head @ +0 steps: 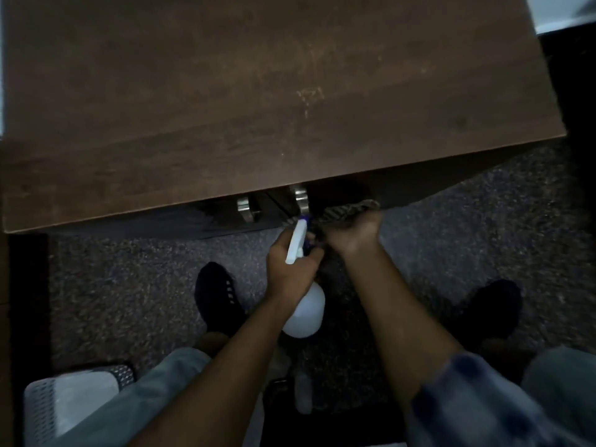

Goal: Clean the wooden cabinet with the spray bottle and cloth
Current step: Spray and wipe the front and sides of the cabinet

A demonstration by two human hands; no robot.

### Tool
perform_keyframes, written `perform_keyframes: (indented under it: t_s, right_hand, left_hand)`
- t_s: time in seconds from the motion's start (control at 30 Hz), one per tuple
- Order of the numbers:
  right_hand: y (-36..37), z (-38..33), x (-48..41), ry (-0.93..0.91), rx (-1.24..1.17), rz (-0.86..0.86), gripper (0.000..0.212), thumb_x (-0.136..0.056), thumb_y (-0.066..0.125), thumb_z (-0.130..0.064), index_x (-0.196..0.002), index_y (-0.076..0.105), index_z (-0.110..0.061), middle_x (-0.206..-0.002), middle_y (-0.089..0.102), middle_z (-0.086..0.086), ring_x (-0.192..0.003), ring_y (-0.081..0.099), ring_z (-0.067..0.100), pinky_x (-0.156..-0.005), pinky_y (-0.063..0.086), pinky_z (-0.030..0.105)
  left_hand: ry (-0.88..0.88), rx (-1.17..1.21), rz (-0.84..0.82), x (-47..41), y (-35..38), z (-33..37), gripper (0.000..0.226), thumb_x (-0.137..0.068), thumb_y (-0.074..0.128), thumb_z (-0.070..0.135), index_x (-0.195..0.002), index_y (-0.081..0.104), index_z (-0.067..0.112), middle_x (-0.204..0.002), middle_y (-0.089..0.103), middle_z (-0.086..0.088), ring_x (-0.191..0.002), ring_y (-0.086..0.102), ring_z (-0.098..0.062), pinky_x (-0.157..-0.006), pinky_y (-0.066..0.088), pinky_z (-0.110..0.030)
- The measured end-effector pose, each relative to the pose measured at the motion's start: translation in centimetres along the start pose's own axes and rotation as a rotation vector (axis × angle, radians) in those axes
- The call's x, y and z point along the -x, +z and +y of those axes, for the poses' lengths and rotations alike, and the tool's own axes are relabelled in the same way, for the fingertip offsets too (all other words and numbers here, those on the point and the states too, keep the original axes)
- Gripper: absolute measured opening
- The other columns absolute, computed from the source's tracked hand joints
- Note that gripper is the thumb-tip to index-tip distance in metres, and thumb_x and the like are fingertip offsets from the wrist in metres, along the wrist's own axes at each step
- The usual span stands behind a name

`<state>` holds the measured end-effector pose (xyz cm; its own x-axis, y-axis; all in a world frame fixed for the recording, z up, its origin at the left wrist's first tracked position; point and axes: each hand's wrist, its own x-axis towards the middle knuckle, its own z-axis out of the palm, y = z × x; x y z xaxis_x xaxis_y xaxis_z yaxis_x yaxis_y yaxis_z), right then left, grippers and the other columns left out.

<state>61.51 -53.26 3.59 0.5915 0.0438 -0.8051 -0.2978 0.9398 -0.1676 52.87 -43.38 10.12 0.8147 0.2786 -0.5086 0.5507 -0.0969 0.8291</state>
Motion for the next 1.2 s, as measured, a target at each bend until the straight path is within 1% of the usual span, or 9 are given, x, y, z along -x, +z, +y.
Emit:
perform_keyframes:
  t_s: [0.17, 0.33, 0.47, 0.53, 0.63, 0.73, 0.93, 1.03, 1.2]
  right_hand:
    - [1.1, -0.1, -1.4, -0.111, -0.06, -0.002, 0.076, -0.101, 0.017, -0.062, -0.153, 0.045, -0.014, -0.15, 0.051, 0.018, -0.135, 0.049, 0.04, -0.117, 0.034, 0.055]
    - [-0.3, 0.5, 1.2, -0.01, -0.042, -0.052, 0.055, -0.097, 0.041, -0.046, -0.134, 0.067, -0.015, -0.129, 0.068, 0.017, -0.102, 0.072, 0.036, -0.082, 0.059, 0.048]
    - [-0.3, -2.1, -0.3, -0.155, -0.022, 0.028, 0.07, -0.096, 0.03, -0.063, -0.147, 0.054, -0.021, -0.148, 0.054, 0.016, -0.136, 0.05, 0.04, -0.115, 0.035, 0.057]
    - [0.8, -1.8, -0.4, -0.132, -0.034, 0.065, 0.078, -0.095, 0.022, -0.071, -0.147, 0.054, -0.022, -0.147, 0.055, 0.014, -0.136, 0.049, 0.039, -0.117, 0.033, 0.056]
    - [1.2, -0.2, 0.3, -0.062, -0.029, 0.119, 0.072, -0.099, 0.026, -0.067, -0.145, 0.056, -0.02, -0.143, 0.058, 0.016, -0.12, 0.059, 0.037, -0.088, 0.056, 0.048]
    - [0.4, -0.6, 0.8, 0.0, 0.001, 0.015, 0.059, -0.097, 0.038, -0.054, -0.134, 0.065, -0.017, -0.123, 0.07, 0.021, -0.099, 0.073, 0.041, -0.071, 0.06, 0.051]
    - [1.4, 0.4, 0.2, -0.085, -0.018, 0.075, 0.071, -0.101, 0.023, -0.065, -0.147, 0.053, -0.02, -0.142, 0.057, 0.017, -0.128, 0.054, 0.038, -0.102, 0.048, 0.051]
    - [0.6, 2.1, 0.3, 0.014, 0.022, 0.056, 0.059, -0.099, 0.036, -0.053, -0.137, 0.063, -0.016, -0.135, 0.063, 0.021, -0.114, 0.063, 0.037, -0.091, 0.057, 0.048]
    - [0.0, 0.9, -1.4, -0.055, -0.079, 0.007, 0.073, -0.097, 0.028, -0.064, -0.148, 0.053, -0.019, -0.149, 0.053, 0.018, -0.137, 0.046, 0.044, -0.117, 0.027, 0.062]
  left_hand:
    - [0.112, -0.066, 0.01, -0.3, -0.8, -0.9, 0.04, -0.083, 0.078, -0.005, -0.083, 0.065, 0.033, -0.075, 0.066, 0.012, -0.067, 0.064, 0.012, -0.065, 0.046, -0.003]
    - [0.165, -0.084, -0.003, 0.2, -0.2, -2.3, 0.013, -0.079, 0.076, -0.001, -0.078, 0.066, 0.005, -0.068, 0.064, 0.008, -0.062, 0.06, -0.003, -0.062, 0.048, -0.021]
    - [0.158, -0.03, -0.051, 0.6, 0.3, -1.3, 0.012, -0.078, 0.073, 0.0, -0.082, 0.064, 0.007, -0.073, 0.063, 0.005, -0.068, 0.061, -0.007, -0.066, 0.049, -0.021]
    - [0.166, -0.017, -0.041, 0.6, 0.8, -0.8, 0.01, -0.076, 0.07, 0.006, -0.079, 0.062, 0.012, -0.071, 0.062, 0.008, -0.066, 0.06, -0.007, -0.066, 0.049, -0.023]
    - [0.151, -0.021, -0.032, 0.5, 1.1, -0.4, 0.014, -0.075, 0.07, 0.007, -0.083, 0.066, 0.018, -0.074, 0.065, 0.009, -0.07, 0.063, -0.006, -0.069, 0.051, -0.024]
    - [0.126, -0.038, -0.01, 0.3, 0.4, -0.7, 0.039, -0.08, 0.074, -0.01, -0.08, 0.064, 0.028, -0.07, 0.064, 0.019, -0.069, 0.063, 0.001, -0.07, 0.05, -0.019]
    - [0.1, -0.078, 0.006, -0.2, 0.2, -0.9, 0.022, -0.081, 0.073, -0.008, -0.076, 0.066, 0.012, -0.066, 0.064, 0.01, -0.062, 0.06, -0.011, -0.06, 0.05, -0.027]
    - [0.071, -0.027, 0.048, -0.3, -0.1, -1.0, 0.026, -0.081, 0.075, -0.007, -0.086, 0.069, 0.018, -0.078, 0.068, -0.001, -0.07, 0.065, -0.01, -0.066, 0.053, -0.023]
    - [0.072, -0.016, 0.048, 0.0, -1.2, -2.5, 0.022, -0.078, 0.071, 0.0, -0.083, 0.063, 0.02, -0.073, 0.061, 0.008, -0.064, 0.058, -0.002, -0.064, 0.049, -0.018]
